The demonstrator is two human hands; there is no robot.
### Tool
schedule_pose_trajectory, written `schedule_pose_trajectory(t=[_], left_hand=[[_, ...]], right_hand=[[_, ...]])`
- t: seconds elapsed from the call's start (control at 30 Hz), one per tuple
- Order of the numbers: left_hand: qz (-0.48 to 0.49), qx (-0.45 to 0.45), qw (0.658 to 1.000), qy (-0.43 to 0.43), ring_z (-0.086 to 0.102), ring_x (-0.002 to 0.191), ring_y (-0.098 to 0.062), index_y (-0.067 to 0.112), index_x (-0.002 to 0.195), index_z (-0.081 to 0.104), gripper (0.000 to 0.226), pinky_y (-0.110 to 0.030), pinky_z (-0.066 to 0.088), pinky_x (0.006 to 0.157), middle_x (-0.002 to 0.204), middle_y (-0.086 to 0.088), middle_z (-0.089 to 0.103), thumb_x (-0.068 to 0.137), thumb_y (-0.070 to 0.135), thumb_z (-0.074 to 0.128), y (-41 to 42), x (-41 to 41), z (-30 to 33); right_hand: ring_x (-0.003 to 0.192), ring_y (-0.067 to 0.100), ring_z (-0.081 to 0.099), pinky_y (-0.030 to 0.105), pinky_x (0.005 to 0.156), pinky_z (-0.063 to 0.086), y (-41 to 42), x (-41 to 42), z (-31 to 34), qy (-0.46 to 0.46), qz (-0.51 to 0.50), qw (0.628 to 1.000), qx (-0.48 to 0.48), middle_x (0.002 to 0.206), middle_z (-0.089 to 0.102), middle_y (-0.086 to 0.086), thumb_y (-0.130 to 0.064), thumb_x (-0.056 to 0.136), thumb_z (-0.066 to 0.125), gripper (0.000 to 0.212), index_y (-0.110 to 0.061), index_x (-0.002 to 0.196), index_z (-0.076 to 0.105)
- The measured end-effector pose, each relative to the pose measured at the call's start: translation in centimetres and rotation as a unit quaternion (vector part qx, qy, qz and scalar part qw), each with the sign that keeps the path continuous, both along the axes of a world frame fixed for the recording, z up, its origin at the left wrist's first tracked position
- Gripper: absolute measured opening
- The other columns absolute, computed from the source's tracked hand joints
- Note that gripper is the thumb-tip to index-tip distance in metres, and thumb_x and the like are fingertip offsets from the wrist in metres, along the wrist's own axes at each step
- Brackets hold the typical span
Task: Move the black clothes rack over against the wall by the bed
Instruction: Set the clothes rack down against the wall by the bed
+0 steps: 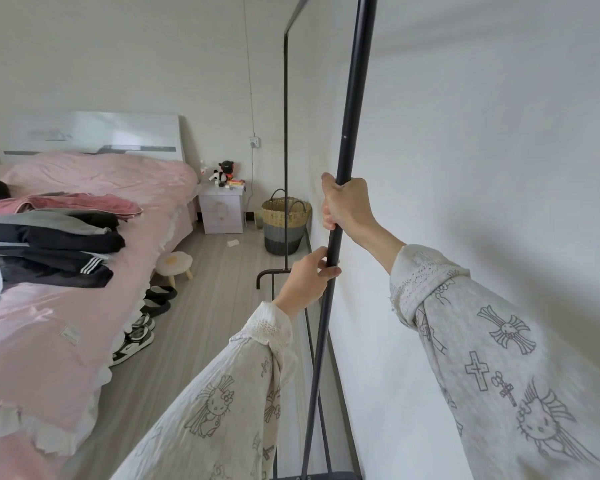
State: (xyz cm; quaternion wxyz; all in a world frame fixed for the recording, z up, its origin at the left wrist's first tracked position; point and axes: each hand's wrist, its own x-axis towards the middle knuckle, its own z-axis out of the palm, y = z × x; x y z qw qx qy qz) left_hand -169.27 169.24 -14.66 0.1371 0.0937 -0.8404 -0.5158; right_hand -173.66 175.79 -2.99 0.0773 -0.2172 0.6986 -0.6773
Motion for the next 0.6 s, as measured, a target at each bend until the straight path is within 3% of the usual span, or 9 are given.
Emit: schedule_pose_trajectory(t=[0.2,0.3,0.37,0.6], left_hand=[[-0.021,0.004,1.0,0.005,0.057,0.078,-0.006,0.031,0.085,0.049,0.012,-0.027,0.048,0.07,0.09,0.001,0.062,0.086,0.021,0.057,-5.2,-7.2,-0.2],[-0.023,-0.001,1.0,0.001,0.055,0.075,-0.006,0.027,0.088,0.048,0.012,-0.026,0.05,0.068,0.082,0.007,0.059,0.086,0.02,0.057,-7.7,-10.4,-0.3],[-0.019,-0.002,1.0,0.004,0.055,0.073,-0.005,0.03,0.08,0.046,0.015,-0.022,0.049,0.063,0.078,0.01,0.056,0.086,0.022,0.057,-8.9,-12.0,-0.2],[-0.016,-0.016,1.0,-0.008,0.057,0.077,-0.014,0.036,0.07,0.043,0.025,-0.023,0.045,0.062,0.087,0.0,0.06,0.086,0.022,0.056,-11.9,-16.5,0.0]], right_hand=[[0.025,0.011,0.019,0.019,0.037,0.02,-4.9,-6.9,-0.2,0.005,-0.014,1.0,-0.002,0.029,0.019,-0.009,-0.017,0.095,0.043,0.051,-0.02,0.05,0.019],[0.024,0.01,0.018,0.017,0.036,0.02,-7.3,-9.9,-0.2,-0.005,-0.016,1.0,0.002,0.028,0.019,-0.01,-0.018,0.095,0.043,0.051,-0.021,0.05,0.018],[0.023,0.009,0.017,0.013,0.035,0.018,-8.6,-11.7,-0.2,-0.011,-0.014,1.0,0.002,0.028,0.018,-0.01,-0.018,0.096,0.043,0.052,-0.021,0.051,0.017],[0.025,0.012,0.018,0.022,0.04,0.02,-11.7,-16.5,-0.2,-0.013,-0.015,1.0,0.014,0.029,0.019,-0.009,-0.019,0.095,0.045,0.05,-0.021,0.051,0.02]])
